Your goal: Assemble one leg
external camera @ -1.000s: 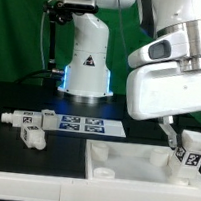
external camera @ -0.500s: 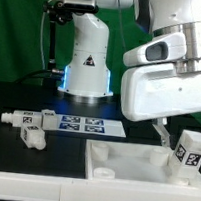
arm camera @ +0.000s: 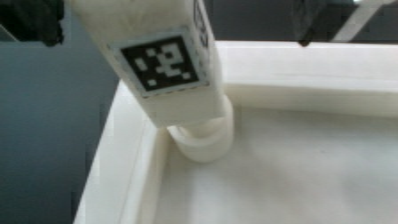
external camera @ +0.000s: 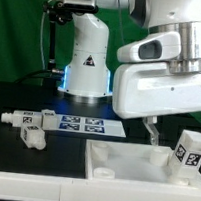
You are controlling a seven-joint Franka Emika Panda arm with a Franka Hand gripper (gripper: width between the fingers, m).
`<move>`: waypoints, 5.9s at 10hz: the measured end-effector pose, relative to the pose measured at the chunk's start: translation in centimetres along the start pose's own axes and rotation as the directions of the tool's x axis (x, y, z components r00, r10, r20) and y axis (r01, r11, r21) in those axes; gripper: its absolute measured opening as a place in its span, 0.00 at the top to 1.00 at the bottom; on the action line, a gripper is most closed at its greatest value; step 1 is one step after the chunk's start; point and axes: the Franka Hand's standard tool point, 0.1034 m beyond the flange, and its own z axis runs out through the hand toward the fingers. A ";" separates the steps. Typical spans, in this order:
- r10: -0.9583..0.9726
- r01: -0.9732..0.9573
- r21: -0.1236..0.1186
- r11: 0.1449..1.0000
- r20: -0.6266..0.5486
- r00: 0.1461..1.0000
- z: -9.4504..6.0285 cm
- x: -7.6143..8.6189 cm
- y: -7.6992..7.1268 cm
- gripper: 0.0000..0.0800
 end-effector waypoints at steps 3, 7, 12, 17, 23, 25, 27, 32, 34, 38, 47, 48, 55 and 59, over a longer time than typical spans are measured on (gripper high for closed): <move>0.003 -0.003 -0.007 1.000 -0.006 1.000 0.3 -0.2 0.4 0.19; 0.080 -0.079 -0.005 0.997 0.065 0.995 0.4 -0.3 -0.2 0.19; 0.154 -0.154 -0.008 0.988 0.092 0.984 0.9 -0.1 0.0 0.19; 0.154 -0.154 -0.008 0.988 0.093 0.984 0.9 -0.1 0.1 0.64; 0.665 -0.664 -0.026 0.747 0.008 0.747 0.9 -0.9 0.1 0.64; 0.859 -0.860 0.003 0.511 0.034 0.510 0.9 -0.9 0.3 0.64; 0.903 -0.903 -0.001 0.429 0.036 0.429 0.9 -0.9 0.2 0.64; 0.611 -0.611 0.014 0.791 0.023 0.791 0.8 -0.8 1.1 0.31; 0.403 -0.403 0.013 0.915 0.019 0.915 0.9 -0.8 0.2 0.21; -0.002 0.002 -0.014 1.000 0.020 1.000 1.0 -0.9 -0.4 0.19; 0.263 -0.262 -0.038 0.964 0.022 0.965 1.2 -1.1 -0.6 0.64; 0.427 -0.427 -0.047 0.903 0.006 0.904 1.2 -1.1 -0.6 0.64; 0.926 -0.926 -0.020 0.377 -0.017 0.377 1.5 -1.1 -0.9 0.63; 0.501 -0.499 -0.042 0.866 0.041 0.865 1.1 -1.1 -0.5 0.20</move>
Offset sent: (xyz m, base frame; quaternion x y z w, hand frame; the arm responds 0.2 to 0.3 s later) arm 0.0000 0.0000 0.0000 0.0000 0.0000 0.0000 1.0000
